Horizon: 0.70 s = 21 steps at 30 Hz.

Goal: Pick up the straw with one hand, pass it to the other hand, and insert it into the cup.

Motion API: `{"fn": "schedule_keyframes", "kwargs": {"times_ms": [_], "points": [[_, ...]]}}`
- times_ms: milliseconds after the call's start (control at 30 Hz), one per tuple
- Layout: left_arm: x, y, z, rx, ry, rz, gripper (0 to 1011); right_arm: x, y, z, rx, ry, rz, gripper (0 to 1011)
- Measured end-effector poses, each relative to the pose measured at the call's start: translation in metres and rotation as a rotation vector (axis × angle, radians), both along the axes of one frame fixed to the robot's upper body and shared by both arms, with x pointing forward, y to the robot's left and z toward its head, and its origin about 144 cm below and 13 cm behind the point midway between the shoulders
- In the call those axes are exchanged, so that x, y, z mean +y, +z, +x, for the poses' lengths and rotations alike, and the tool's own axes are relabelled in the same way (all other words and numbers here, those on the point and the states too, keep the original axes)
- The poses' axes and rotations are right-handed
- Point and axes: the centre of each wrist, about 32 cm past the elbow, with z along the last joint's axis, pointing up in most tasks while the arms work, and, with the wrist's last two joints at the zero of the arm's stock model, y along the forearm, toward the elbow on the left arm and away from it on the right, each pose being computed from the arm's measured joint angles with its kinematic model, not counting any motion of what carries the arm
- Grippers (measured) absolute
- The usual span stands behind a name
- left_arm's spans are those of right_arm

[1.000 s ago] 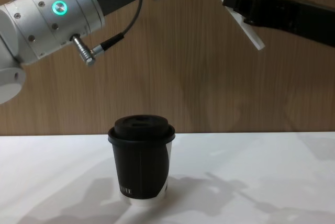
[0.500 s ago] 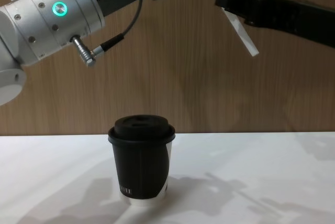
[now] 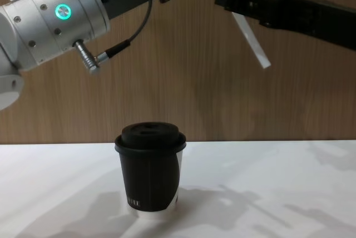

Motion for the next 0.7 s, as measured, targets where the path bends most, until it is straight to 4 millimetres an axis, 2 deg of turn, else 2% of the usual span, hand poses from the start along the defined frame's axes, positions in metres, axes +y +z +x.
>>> {"fn": "schedule_keyframes", "kwargs": {"times_ms": [67,367,700], "points": [[0.001,0.001,-0.002,-0.006,0.014,0.014,7,0.0,0.0,0.0,0.0,0.0,0.0,792],[0.012,0.006,-0.018,-0.038,0.114,0.109,8,0.0,0.0,0.0,0.0,0.0,0.0,1000],[0.03,0.013,-0.035,-0.07,0.217,0.18,7,0.0,0.0,0.0,0.0,0.0,0.0,1001]]}}
